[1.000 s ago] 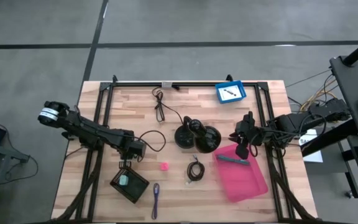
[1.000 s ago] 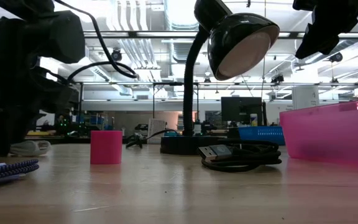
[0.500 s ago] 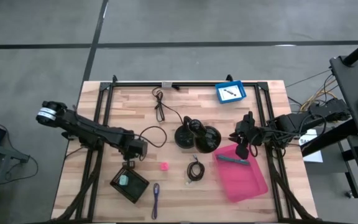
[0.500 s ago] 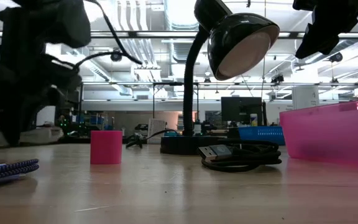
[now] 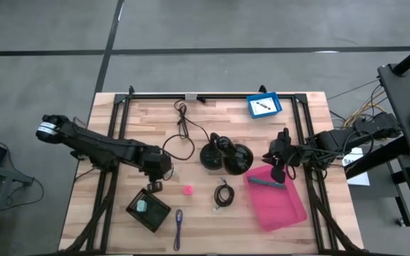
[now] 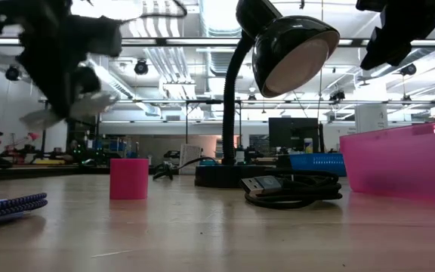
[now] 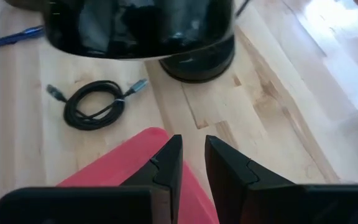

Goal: Pick and place items into bin
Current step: Put the white charger cable into the pink bin

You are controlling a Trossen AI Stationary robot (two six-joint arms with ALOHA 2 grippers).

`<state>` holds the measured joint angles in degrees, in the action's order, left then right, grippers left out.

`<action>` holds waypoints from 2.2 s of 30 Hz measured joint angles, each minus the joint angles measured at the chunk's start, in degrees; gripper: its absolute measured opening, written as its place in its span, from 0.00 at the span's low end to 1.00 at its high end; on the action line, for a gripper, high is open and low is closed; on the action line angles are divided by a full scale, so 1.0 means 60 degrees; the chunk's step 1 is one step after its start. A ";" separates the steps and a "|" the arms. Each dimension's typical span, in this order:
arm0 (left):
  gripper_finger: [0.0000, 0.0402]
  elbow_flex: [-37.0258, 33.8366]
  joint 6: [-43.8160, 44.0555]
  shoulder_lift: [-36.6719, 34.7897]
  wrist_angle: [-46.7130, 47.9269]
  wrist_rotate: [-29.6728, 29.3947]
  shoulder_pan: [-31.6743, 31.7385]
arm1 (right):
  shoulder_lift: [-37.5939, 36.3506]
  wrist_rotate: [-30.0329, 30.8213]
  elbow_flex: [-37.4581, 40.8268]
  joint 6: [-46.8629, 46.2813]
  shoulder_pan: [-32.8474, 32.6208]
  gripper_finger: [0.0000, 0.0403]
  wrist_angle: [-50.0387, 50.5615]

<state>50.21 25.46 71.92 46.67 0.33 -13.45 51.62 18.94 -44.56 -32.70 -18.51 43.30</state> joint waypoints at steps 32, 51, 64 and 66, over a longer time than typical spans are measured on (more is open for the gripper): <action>0.06 0.0916 -0.0422 -0.0110 -0.7667 -0.2144 -0.0004 | -0.0029 -0.0964 0.0000 0.4298 -0.0290 0.52 -0.7177; 0.06 0.1093 -0.1822 0.1278 -1.0899 -0.2617 -0.0004 | 0.2041 -0.0128 0.0000 0.4738 0.0264 0.52 -1.0839; 0.06 0.1468 -0.2185 0.1435 -1.0882 -0.2817 -0.0002 | 0.2759 -0.0134 -0.0003 0.5271 0.0286 0.52 -1.2038; 0.06 0.1530 -0.2454 0.1435 -1.0883 -0.2817 0.0000 | 0.2782 -0.0135 -0.0004 0.5342 0.0286 0.52 -1.2087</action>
<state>59.39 10.74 80.53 -18.63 -16.58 -13.45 68.31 18.13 -44.58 -0.65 -16.80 -29.22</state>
